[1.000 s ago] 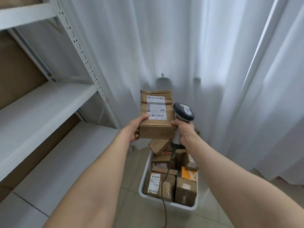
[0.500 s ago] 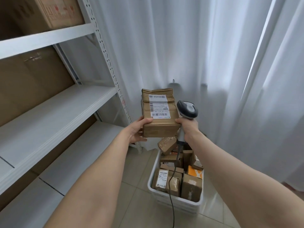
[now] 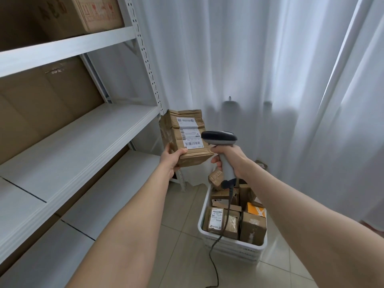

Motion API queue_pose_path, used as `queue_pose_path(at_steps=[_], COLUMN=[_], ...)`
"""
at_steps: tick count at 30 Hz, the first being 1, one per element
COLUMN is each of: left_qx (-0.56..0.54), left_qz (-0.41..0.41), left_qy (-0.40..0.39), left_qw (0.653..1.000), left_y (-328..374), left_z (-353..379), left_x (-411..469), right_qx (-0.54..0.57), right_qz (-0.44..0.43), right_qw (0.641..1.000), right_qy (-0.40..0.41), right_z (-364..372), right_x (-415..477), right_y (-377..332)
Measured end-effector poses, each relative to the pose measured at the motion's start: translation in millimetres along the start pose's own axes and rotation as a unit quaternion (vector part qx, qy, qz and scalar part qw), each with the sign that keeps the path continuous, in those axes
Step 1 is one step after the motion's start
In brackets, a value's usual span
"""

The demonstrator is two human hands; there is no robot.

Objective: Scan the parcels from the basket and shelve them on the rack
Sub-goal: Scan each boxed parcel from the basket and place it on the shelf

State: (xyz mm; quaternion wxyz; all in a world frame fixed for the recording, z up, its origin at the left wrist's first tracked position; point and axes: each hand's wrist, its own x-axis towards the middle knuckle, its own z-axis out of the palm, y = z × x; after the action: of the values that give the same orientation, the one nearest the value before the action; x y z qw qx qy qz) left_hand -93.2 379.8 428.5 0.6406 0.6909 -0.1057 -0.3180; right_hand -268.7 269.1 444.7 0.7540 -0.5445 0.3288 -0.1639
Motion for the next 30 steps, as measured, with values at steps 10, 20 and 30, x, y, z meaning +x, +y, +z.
queue_pose_path(at_steps=[10, 20, 30], left_qx=[0.009, 0.018, 0.027], left_qz=[0.003, 0.003, 0.015], left_qy=[0.004, 0.013, 0.025], left_qw=[1.0, 1.0, 0.999], left_y=[3, 8, 11], left_z=[-31, -45, -51], left_x=[5, 6, 3], right_qx=[-0.054, -0.079, -0.067], right_qz=[0.002, 0.014, 0.024], right_qw=[0.999, 0.997, 0.997], right_qy=[-0.006, 0.003, -0.01], right_z=[39, 49, 52], right_x=[-12, -17, -30], right_y=[-1, -7, -17])
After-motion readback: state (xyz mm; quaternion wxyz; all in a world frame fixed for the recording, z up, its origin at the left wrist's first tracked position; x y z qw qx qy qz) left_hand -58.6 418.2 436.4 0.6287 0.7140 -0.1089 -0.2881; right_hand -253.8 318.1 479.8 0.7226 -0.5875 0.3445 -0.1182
